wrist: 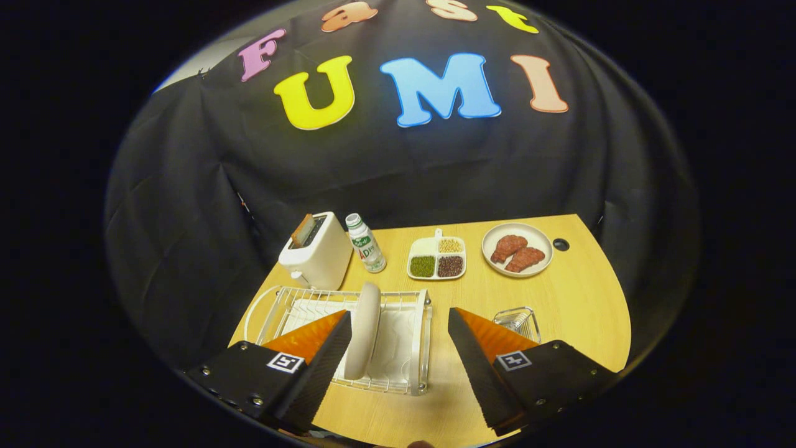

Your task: Take the plate from the dish rack, then take the spoon from the basket and place it into the plate.

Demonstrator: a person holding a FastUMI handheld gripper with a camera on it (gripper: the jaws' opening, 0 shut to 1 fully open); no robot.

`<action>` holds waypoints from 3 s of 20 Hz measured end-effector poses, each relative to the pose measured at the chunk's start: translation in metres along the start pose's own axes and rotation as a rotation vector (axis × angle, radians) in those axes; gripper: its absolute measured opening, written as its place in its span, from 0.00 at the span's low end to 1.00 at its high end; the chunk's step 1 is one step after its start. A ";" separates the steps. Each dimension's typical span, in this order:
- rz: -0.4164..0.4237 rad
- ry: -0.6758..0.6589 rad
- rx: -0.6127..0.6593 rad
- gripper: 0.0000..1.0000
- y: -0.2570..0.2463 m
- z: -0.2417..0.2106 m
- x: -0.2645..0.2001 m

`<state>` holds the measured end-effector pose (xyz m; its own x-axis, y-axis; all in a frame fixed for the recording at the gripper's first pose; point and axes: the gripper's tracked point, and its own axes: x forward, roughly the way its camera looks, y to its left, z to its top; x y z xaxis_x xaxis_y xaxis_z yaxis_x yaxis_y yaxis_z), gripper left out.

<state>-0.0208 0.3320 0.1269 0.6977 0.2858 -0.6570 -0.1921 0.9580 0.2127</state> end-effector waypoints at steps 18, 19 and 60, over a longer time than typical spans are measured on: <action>-0.062 0.332 0.054 0.97 0.032 -0.040 0.092; -0.083 0.335 0.058 0.97 0.031 -0.043 0.099; -0.390 0.173 -0.111 0.37 -0.033 -0.014 -0.021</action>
<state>-0.0384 0.2948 0.1235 0.6085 -0.1070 -0.7863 -0.0172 0.9889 -0.1479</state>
